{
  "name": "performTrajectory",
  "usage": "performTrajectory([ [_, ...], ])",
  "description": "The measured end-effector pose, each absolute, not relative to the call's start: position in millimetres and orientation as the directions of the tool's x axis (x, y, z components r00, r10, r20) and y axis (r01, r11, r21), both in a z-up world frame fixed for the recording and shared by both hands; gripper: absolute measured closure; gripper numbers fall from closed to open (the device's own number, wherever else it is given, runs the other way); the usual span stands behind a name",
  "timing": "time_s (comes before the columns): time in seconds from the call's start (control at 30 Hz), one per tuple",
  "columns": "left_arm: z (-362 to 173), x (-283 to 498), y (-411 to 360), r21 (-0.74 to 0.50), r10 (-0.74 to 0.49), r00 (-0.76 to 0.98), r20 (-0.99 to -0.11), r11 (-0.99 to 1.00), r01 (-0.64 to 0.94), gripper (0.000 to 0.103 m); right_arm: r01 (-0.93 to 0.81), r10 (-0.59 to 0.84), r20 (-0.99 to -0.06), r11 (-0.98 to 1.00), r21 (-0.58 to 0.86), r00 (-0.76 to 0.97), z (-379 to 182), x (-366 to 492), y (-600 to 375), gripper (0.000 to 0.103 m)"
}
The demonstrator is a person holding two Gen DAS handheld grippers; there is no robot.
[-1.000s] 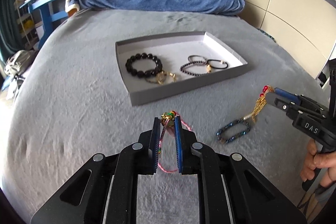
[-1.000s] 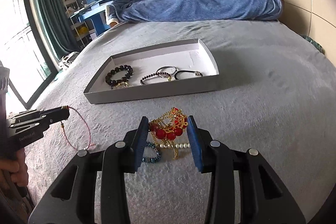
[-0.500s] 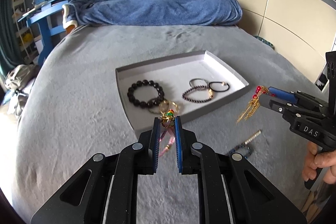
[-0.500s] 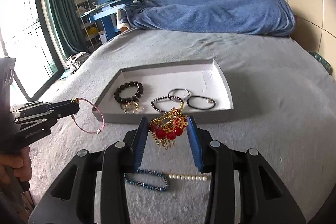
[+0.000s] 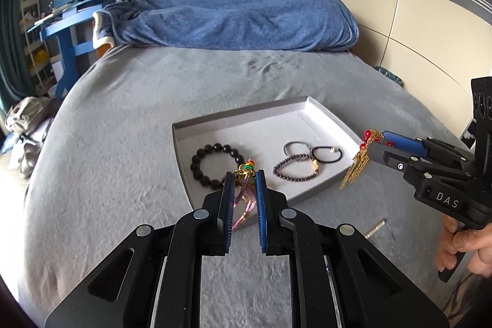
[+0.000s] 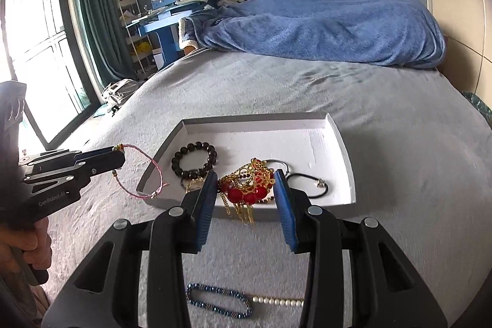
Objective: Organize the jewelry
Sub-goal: 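Carry the pink bracelet and red-gold piece into the tray and open both tools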
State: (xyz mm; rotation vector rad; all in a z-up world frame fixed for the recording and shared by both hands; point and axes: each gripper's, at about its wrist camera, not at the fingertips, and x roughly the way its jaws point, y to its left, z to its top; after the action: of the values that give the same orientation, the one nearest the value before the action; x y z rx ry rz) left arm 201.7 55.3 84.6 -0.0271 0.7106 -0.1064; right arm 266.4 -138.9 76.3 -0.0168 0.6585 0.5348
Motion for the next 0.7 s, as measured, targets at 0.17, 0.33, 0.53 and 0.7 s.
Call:
performTrajectory([
  [0.17,86.3,210.5,57.0,-0.064,-0.107,0.756,-0.646,0.994,0.086,0.089,-0.485,0.480,-0.575,0.860,0.159,0.663,80.2,272.7,-137.4,0.065],
  [0.33,89.3,216.2,56.9,-0.065,-0.106,0.763,-0.638,0.994,0.084,0.089,-0.488,0.487,-0.570,0.857,0.165,0.662,82.3,281.6,-137.4,0.065],
  [0.53,90.2,227.6,58.3,-0.065,-0.107,0.765,-0.636,0.994,0.085,0.089,-0.494,0.492,-0.569,0.854,0.165,0.659,82.4,287.9,-134.7,0.065],
  [0.7,89.5,238.1,59.4,-0.071,-0.112,0.763,-0.637,0.994,0.087,0.089,-0.502,0.494,-0.574,0.850,0.161,0.653,79.8,296.2,-128.6,0.065],
])
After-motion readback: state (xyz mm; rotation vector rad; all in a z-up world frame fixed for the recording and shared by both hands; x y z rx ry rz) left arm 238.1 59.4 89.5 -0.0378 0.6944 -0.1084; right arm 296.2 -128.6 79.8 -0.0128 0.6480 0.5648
